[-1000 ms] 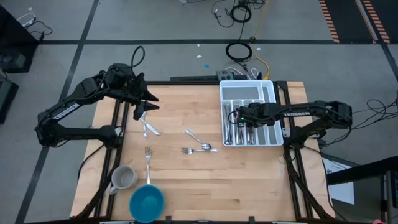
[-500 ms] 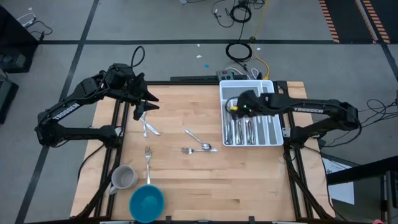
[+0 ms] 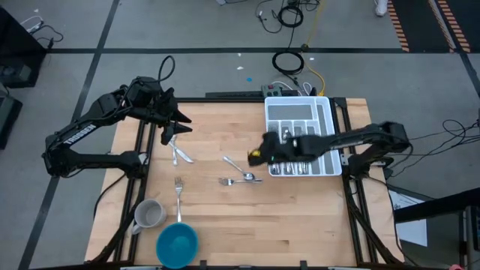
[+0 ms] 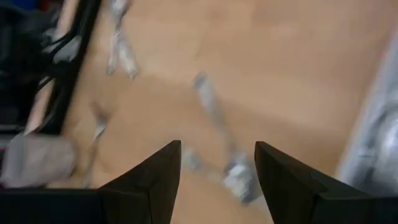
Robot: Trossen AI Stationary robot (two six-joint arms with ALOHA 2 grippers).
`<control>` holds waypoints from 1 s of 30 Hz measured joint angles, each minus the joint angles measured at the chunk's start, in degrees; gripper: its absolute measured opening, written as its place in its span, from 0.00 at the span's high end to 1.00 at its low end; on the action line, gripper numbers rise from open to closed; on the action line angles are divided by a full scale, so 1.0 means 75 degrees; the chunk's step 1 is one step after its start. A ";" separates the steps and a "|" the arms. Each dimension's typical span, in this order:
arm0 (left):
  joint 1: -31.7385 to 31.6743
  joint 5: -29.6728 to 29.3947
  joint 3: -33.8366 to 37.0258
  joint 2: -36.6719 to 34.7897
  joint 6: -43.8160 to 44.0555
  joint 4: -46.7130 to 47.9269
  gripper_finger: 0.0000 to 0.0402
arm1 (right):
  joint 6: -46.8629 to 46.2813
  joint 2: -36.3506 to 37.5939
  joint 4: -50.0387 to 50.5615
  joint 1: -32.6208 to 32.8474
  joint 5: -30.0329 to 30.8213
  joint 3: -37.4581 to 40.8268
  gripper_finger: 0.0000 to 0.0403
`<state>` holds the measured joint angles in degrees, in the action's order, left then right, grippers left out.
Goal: Sort silverware
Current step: Put the spoon into the silverware tray
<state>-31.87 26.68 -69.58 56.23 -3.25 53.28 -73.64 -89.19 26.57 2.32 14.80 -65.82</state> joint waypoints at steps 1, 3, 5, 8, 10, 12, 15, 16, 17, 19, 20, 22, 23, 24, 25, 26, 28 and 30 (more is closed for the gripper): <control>-0.0001 0.0000 0.0000 0.0000 0.0000 -0.0003 0.54 | -0.0149 -0.0111 -0.0199 0.0202 0.0000 0.0000 0.51; 0.0001 -0.0001 0.0000 0.0001 0.0001 -0.0003 0.54 | -0.0579 -0.0255 -0.0411 0.0560 0.0012 0.0000 0.51; -0.0001 0.0000 0.0000 0.0002 0.0000 -0.0011 0.54 | -0.0950 -0.0370 -0.0462 0.0884 0.0232 -0.0003 0.51; -0.0001 0.0000 0.0000 0.0001 -0.0004 -0.0043 0.54 | -0.1528 -0.0594 -0.0238 0.1306 0.0559 -0.0003 0.51; 0.0002 0.0000 0.0000 0.0001 -0.0006 -0.0041 0.54 | -0.1883 -0.0807 -0.0233 0.1554 0.0589 -0.0003 0.51; -0.0001 0.0000 0.0000 0.0003 -0.0006 -0.0041 0.54 | -0.2227 -0.1058 -0.0367 0.1760 0.0569 -0.0003 0.50; 0.0000 0.0000 0.0000 0.0001 -0.0006 -0.0041 0.54 | -0.2858 -0.1441 -0.0486 0.2019 0.0574 -0.0003 0.46; 0.0001 0.0000 0.0000 0.0002 -0.0006 -0.0041 0.54 | -0.3031 -0.1574 -0.0518 0.2073 0.0587 -0.0003 0.45; 0.0000 0.0000 0.0000 0.0001 -0.0009 -0.0041 0.54 | -0.3176 -0.1676 -0.0545 0.2097 0.0587 -0.0003 0.43; -0.0001 0.0000 0.0000 0.0000 -0.0009 -0.0041 0.54 | -0.3370 -0.1847 -0.0589 0.2113 0.0603 -0.0003 0.39; -0.0001 0.0000 0.0000 0.0002 -0.0009 -0.0041 0.54 | -0.3401 -0.1896 -0.0625 0.2105 0.0616 -0.0003 0.38; 0.0000 0.0000 0.0000 0.0001 -0.0009 -0.0053 0.54 | -0.3409 -0.1979 -0.0728 0.2055 0.0606 -0.0003 0.35; -0.0001 -0.0004 0.0000 0.0003 -0.0004 -0.0089 0.54 | -0.3346 -0.1979 -0.0786 0.2043 0.0590 -0.0003 0.34; 0.0002 -0.0015 0.0000 0.0003 0.0084 -0.0153 0.54 | -0.3179 -0.1958 -0.0866 0.2031 0.0594 -0.0003 0.34; 0.0002 -0.0028 0.0000 0.0014 0.0307 -0.0263 0.54 | -0.2985 -0.1899 -0.0944 0.2013 0.0612 -0.0003 0.34; 0.0002 -0.0065 0.0000 0.0060 0.0722 -0.0416 0.54 | -0.2780 -0.1811 -0.0953 0.1979 0.0614 -0.0003 0.34; 0.0002 -0.0353 -0.0003 0.0231 0.1786 -0.0416 0.54 | -0.2288 -0.1544 -0.0913 0.1905 0.0610 -0.0003 0.34; -0.0004 -0.0509 0.0000 0.0514 0.1584 0.0362 0.54 | -0.1787 -0.1216 -0.0798 0.1803 0.0593 -0.0003 0.34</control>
<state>-31.90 22.86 -69.58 60.08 8.63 55.99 -87.04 -98.31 20.58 15.84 19.25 -65.84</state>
